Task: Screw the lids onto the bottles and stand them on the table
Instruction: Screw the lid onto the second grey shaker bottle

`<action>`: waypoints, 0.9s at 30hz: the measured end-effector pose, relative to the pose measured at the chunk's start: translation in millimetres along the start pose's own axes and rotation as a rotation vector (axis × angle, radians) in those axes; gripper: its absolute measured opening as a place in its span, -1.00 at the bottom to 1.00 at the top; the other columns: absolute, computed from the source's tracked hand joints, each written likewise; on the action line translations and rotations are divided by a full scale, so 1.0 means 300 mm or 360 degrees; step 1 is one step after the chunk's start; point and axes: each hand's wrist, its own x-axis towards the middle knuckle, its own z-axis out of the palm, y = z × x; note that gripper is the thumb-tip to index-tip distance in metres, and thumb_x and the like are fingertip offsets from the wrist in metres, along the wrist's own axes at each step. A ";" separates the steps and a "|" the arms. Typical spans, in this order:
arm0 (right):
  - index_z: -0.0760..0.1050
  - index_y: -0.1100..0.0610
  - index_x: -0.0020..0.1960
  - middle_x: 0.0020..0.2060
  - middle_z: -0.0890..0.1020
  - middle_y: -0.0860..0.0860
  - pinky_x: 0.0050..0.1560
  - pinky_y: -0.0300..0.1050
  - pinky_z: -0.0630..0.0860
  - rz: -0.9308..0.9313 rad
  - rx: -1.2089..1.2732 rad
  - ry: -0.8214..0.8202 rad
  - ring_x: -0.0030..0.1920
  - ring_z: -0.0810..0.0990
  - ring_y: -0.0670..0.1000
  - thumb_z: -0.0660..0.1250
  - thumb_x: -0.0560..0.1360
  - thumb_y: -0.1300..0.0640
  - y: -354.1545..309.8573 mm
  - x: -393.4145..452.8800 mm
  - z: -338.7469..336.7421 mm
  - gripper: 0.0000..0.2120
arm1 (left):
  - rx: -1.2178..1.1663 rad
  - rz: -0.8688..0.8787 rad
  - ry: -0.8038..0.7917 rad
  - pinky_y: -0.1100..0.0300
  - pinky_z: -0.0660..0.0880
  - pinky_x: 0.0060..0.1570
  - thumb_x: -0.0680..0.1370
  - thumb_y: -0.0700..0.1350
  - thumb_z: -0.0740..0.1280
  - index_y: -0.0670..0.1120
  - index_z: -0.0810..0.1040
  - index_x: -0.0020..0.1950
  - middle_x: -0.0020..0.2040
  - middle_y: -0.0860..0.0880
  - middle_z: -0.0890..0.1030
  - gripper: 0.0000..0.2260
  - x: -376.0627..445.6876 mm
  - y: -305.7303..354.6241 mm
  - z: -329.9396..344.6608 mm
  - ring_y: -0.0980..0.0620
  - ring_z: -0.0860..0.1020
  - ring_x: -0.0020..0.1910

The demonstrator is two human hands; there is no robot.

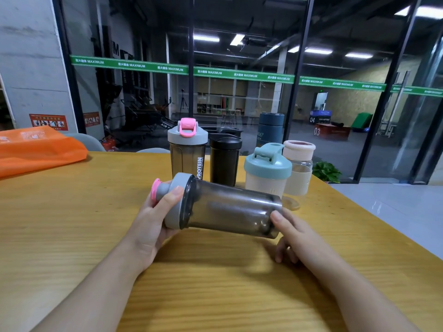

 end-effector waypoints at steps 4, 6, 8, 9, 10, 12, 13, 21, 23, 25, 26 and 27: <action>0.17 -0.46 0.30 0.17 0.54 -0.19 -0.07 -0.06 0.60 -0.0184 0.0082 -0.0001 -0.13 0.66 0.13 0.50 0.21 -0.20 0.017 0.000 0.002 -0.22 | -0.0051 -0.0087 0.0034 0.03 0.60 -0.13 0.17 0.25 0.52 0.13 0.31 0.43 0.23 -0.18 0.55 -0.12 0.018 -0.008 -0.020 -0.13 0.59 0.11; 0.13 -0.49 0.33 0.25 0.48 -0.14 0.04 0.08 0.59 -0.0276 0.0096 0.0033 -0.09 0.65 0.16 0.53 0.14 -0.19 0.024 0.002 -0.003 -0.11 | -0.0071 -0.0130 0.0022 -0.02 0.60 -0.08 0.14 0.28 0.54 0.15 0.32 0.43 0.25 -0.18 0.54 -0.10 0.026 -0.014 -0.025 -0.15 0.57 0.16; 0.18 -0.48 0.30 0.24 0.48 -0.10 0.00 0.02 0.60 -0.0347 0.0094 0.0080 -0.13 0.64 0.15 0.52 0.13 -0.18 0.018 0.000 -0.004 -0.15 | -0.0084 -0.0157 0.0029 -0.03 0.60 -0.08 0.12 0.30 0.54 0.17 0.32 0.43 0.27 -0.16 0.53 -0.08 0.028 -0.015 -0.024 -0.15 0.57 0.17; 0.22 -0.47 0.27 0.23 0.50 -0.08 -0.06 -0.06 0.59 -0.0376 0.0084 0.0101 -0.18 0.62 0.13 0.51 0.12 -0.18 0.014 -0.004 -0.004 -0.19 | -0.0087 -0.0164 0.0037 -0.02 0.60 -0.09 0.11 0.30 0.54 0.18 0.32 0.43 0.27 -0.16 0.53 -0.08 0.030 -0.017 -0.024 -0.14 0.57 0.16; 0.25 -0.46 0.25 0.20 0.51 -0.08 -0.13 -0.15 0.56 -0.0395 0.0076 0.0117 -0.25 0.60 0.08 0.50 0.11 -0.19 0.011 -0.006 -0.003 -0.22 | -0.0087 -0.0169 0.0040 -0.01 0.60 -0.10 0.11 0.30 0.54 0.18 0.32 0.43 0.27 -0.15 0.53 -0.07 0.030 -0.017 -0.022 -0.14 0.57 0.16; 0.27 -0.43 0.22 0.16 0.53 -0.07 -0.22 -0.24 0.51 -0.0425 0.0044 0.0140 -0.33 0.54 -0.04 0.49 0.11 -0.21 0.005 -0.013 0.000 -0.26 | -0.0090 -0.0179 0.0034 0.00 0.60 -0.11 0.08 0.31 0.55 0.17 0.32 0.43 0.27 -0.15 0.52 -0.05 0.030 -0.017 -0.022 -0.14 0.58 0.15; 0.27 -0.42 0.22 0.14 0.54 -0.07 -0.24 -0.25 0.50 -0.0424 0.0018 0.0154 -0.35 0.53 -0.06 0.49 0.10 -0.21 0.006 -0.014 0.000 -0.26 | -0.0090 -0.0179 0.0028 0.00 0.60 -0.11 0.08 0.30 0.55 0.17 0.32 0.43 0.28 -0.15 0.52 -0.04 0.030 -0.017 -0.022 -0.14 0.58 0.15; 0.26 -0.39 0.18 0.05 0.59 -0.04 -0.01 0.01 0.56 -0.0357 -0.0028 0.0195 -0.16 0.62 0.11 0.40 0.14 -0.28 0.014 -0.016 -0.004 -0.35 | -0.0060 -0.0177 -0.0020 0.03 0.61 -0.18 0.17 0.23 0.52 0.03 0.36 0.40 0.21 -0.19 0.56 -0.16 0.014 -0.010 -0.003 -0.15 0.59 0.11; 0.26 -0.39 0.16 0.01 0.61 -0.07 0.04 0.01 0.55 -0.0354 0.0001 0.0186 -0.04 0.62 0.12 0.38 0.15 -0.30 0.019 -0.015 -0.003 -0.39 | -0.0056 -0.0157 -0.0031 0.02 0.62 -0.17 0.17 0.19 0.52 0.04 0.33 0.40 0.19 -0.18 0.56 -0.15 0.009 -0.006 0.002 -0.14 0.59 0.11; 0.29 -0.29 0.18 -0.04 0.65 -0.09 0.06 -0.04 0.55 -0.0351 0.0058 0.0183 -0.02 0.61 0.05 0.34 0.17 -0.30 0.020 -0.016 -0.003 -0.40 | -0.0048 -0.0118 -0.0055 0.02 0.62 -0.16 0.14 0.18 0.54 0.03 0.32 0.41 0.17 -0.17 0.57 -0.11 0.004 -0.003 0.005 -0.12 0.60 0.08; 0.31 -0.24 0.17 -0.07 0.66 -0.10 0.02 -0.11 0.54 -0.0340 0.0095 0.0181 -0.06 0.62 -0.02 0.32 0.17 -0.30 0.019 -0.017 -0.004 -0.41 | -0.0026 -0.0103 -0.0067 0.02 0.61 -0.17 0.10 0.20 0.57 0.03 0.31 0.42 0.17 -0.17 0.57 -0.06 0.002 -0.002 0.007 -0.12 0.59 0.08; 0.33 -0.20 0.16 -0.12 0.67 -0.11 -0.02 -0.16 0.52 -0.0323 0.0124 0.0175 -0.09 0.61 -0.08 0.29 0.17 -0.31 0.016 -0.019 -0.005 -0.42 | -0.0001 -0.0087 -0.0075 0.03 0.61 -0.17 0.04 0.23 0.59 0.04 0.30 0.44 0.19 -0.18 0.56 0.03 0.001 -0.002 0.007 -0.13 0.59 0.09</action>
